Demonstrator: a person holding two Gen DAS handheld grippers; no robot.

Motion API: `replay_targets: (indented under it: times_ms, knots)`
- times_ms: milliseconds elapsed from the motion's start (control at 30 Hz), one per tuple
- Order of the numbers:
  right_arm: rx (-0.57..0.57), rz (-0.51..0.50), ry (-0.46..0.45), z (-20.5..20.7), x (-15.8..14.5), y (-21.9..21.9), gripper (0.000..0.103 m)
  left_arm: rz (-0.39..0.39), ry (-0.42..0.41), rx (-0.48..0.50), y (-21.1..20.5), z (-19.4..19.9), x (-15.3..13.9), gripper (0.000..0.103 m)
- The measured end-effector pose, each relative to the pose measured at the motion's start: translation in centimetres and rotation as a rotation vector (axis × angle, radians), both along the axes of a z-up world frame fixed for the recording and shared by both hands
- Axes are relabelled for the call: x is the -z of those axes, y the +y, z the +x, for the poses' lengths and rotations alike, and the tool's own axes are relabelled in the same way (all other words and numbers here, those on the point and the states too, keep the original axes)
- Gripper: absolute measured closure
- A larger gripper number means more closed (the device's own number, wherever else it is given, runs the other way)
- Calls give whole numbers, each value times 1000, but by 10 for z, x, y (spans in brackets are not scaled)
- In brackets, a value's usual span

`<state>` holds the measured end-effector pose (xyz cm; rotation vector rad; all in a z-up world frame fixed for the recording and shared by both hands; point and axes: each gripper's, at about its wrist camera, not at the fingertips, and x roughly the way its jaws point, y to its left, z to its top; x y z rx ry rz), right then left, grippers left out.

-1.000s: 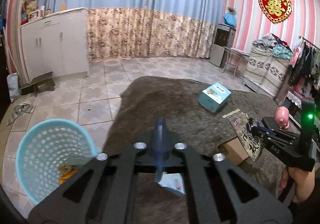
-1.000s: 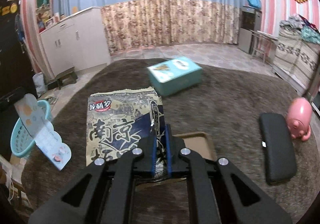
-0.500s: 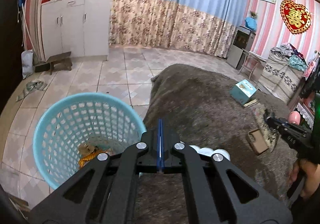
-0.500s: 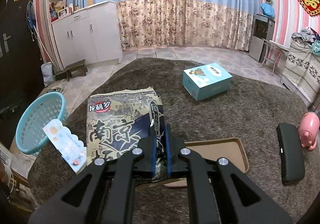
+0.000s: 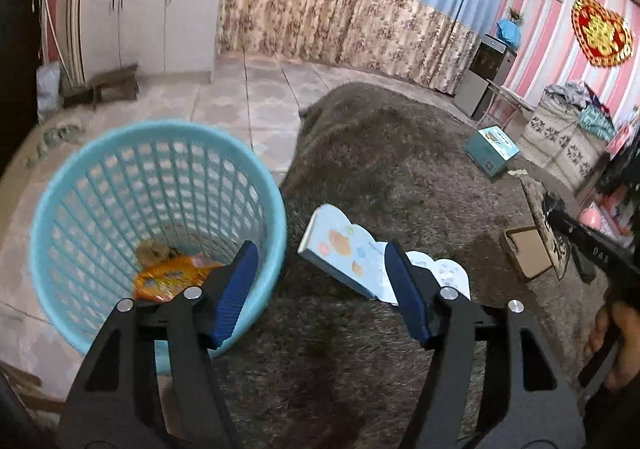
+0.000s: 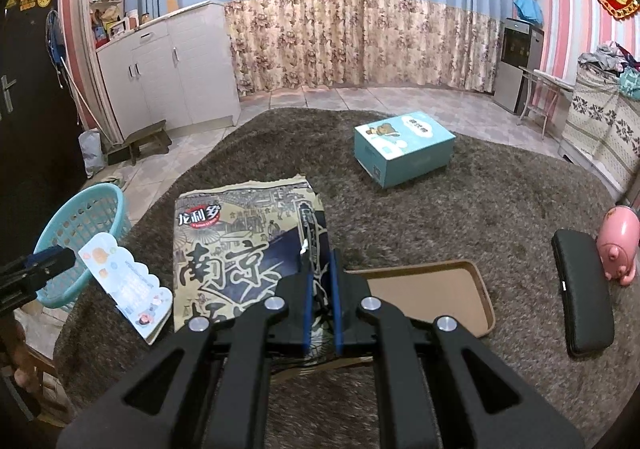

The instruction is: Collect trash

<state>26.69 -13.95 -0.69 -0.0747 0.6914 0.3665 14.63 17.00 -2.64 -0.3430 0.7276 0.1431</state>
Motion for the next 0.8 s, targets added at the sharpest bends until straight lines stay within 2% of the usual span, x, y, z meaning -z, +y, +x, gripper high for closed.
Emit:
replay_targets:
  times_ms: [167, 200, 233, 300, 500, 800]
  knots:
    - [12, 3, 12, 3, 7, -7, 95, -62, 23, 15, 1, 18, 18, 41]
    - [14, 2, 14, 3, 8, -7, 95, -69, 23, 21, 1, 20, 21, 49]
    - [15, 0, 17, 4, 9, -8, 95, -79, 24, 35, -1, 23, 23, 64]
    - [17, -1, 19, 6, 11, -9, 95, -84, 31, 57, -3, 26, 25, 79]
    - [17, 0, 15, 6, 11, -9, 95, -70, -18, 71, -5, 22, 9, 86]
    - [-11, 0, -17, -1, -5, 7, 95, 2, -132, 25, 6, -6, -50, 95]
